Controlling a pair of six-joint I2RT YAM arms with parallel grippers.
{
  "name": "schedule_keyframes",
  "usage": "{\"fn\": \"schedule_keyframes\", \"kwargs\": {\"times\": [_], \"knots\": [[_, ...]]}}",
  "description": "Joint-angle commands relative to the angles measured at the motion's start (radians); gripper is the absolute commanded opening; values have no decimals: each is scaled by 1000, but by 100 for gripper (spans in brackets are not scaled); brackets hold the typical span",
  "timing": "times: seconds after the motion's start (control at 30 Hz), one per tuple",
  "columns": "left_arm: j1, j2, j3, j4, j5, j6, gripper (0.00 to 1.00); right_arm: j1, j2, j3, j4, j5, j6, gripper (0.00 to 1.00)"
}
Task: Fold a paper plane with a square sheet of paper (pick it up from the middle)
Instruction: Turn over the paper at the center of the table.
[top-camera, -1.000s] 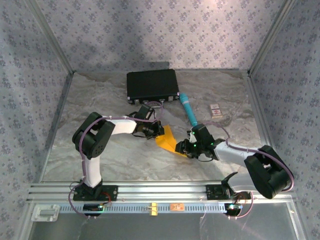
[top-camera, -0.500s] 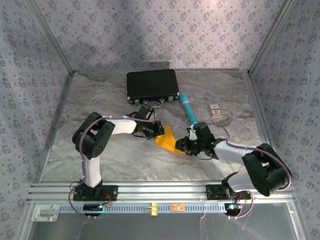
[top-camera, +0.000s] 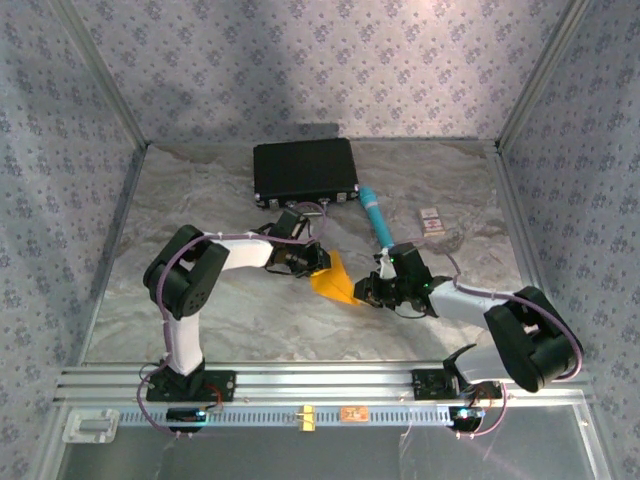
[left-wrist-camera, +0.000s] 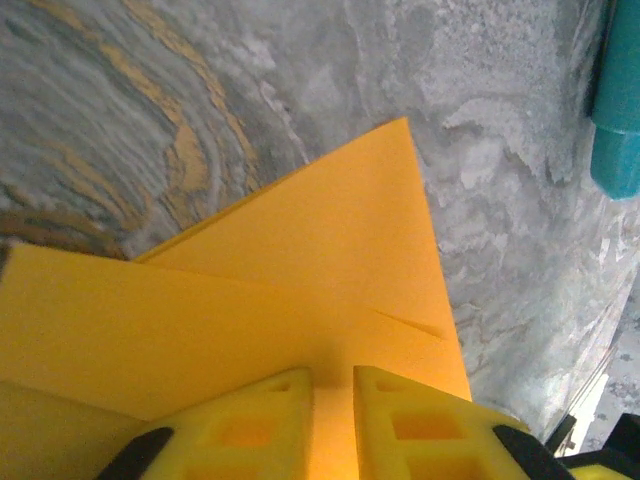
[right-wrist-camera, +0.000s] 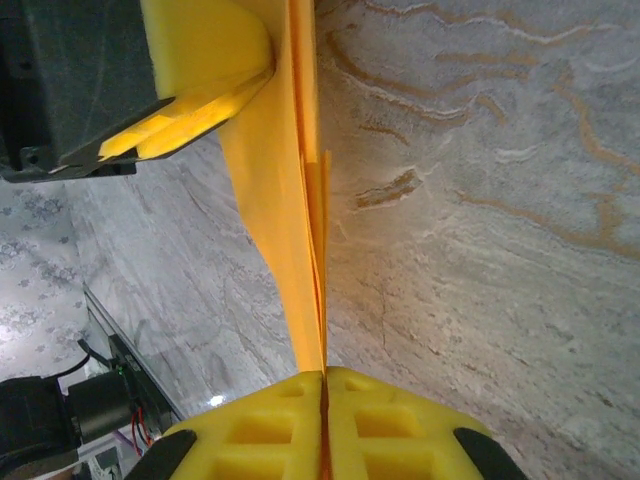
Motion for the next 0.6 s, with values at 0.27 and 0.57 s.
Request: {"fn": "schedule_keyframes", "kwargs": {"times": [0.27,0.57], "knots": [[-46,-291,18,-207,-289,91,38,13,-253,169,-489,237,-282,7],[-10,-449,-73,-226,-440,65,42,198,-262,402,-872,814,-379,8]]}}
